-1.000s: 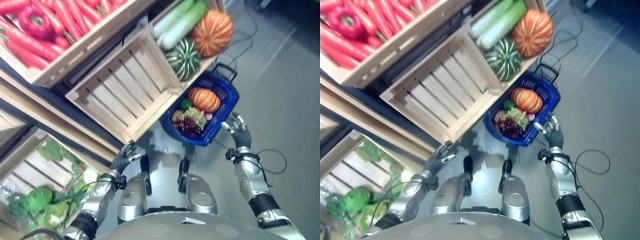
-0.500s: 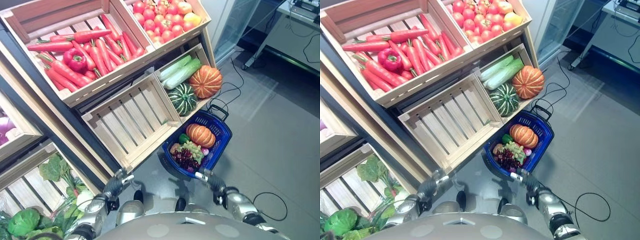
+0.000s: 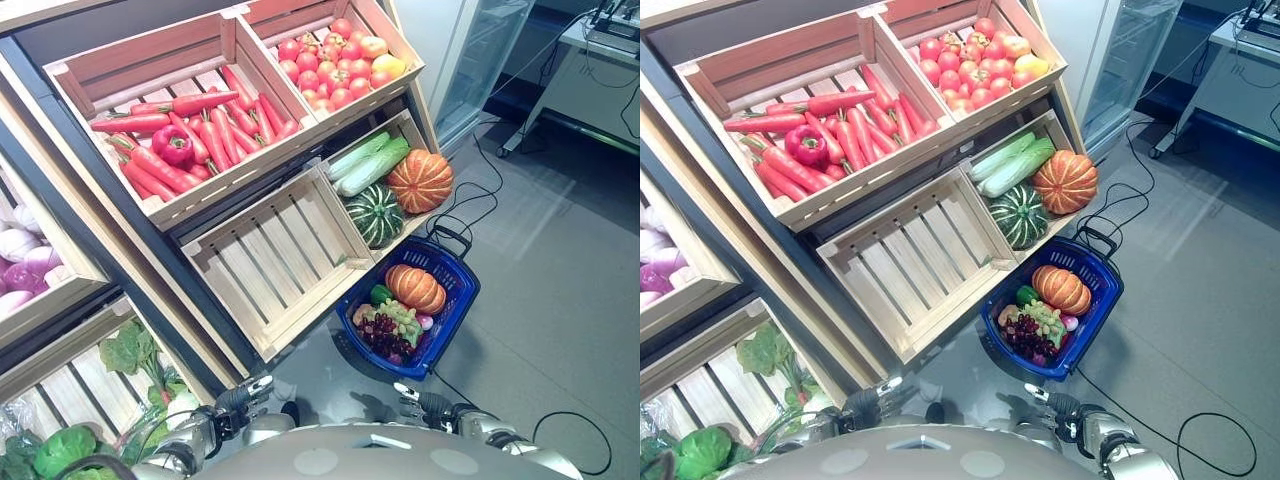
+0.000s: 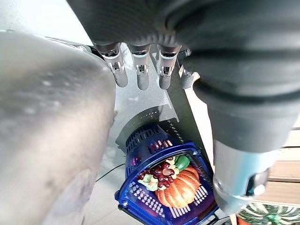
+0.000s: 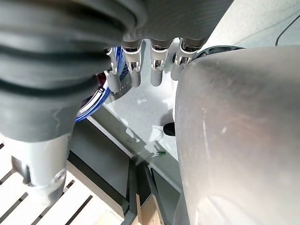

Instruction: Pick up fruits and vegetables into the basket

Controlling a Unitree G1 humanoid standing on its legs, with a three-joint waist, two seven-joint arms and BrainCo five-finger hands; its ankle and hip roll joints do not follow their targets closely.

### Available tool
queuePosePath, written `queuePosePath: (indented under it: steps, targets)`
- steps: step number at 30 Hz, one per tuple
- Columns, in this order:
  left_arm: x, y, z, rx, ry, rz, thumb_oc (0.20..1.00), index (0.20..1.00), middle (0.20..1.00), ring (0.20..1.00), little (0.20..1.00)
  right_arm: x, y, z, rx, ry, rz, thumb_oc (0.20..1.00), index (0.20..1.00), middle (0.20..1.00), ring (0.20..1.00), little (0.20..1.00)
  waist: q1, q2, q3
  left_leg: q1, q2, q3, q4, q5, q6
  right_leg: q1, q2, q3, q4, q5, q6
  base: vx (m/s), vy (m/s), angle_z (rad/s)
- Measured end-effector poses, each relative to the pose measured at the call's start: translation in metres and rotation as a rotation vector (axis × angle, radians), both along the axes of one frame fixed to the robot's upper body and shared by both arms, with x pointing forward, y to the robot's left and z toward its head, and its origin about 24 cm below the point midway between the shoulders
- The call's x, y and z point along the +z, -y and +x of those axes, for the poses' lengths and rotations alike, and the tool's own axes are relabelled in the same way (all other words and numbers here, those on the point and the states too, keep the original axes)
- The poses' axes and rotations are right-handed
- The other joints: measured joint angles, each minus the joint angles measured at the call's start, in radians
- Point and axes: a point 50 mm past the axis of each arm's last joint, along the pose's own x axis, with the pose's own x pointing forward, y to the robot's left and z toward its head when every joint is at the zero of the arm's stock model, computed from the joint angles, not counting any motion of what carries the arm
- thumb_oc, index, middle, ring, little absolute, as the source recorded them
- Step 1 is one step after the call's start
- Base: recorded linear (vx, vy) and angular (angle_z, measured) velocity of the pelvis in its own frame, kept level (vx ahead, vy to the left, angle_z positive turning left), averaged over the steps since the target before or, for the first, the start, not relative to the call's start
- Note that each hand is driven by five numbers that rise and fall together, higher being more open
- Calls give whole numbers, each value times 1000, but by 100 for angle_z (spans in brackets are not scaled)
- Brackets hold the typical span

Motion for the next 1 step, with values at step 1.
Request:
queuePosePath:
  steps: [1]
  targets:
    - [0,0,1,-1,-9,-2,1000,1000,1000,1000,1000,0,0,-1,1,-7,-1,1000,1000,1000,1000,1000,-1,0,0,10,0,1,-1,-1,-2,6,0,1,-1,0,0,52,12,2]
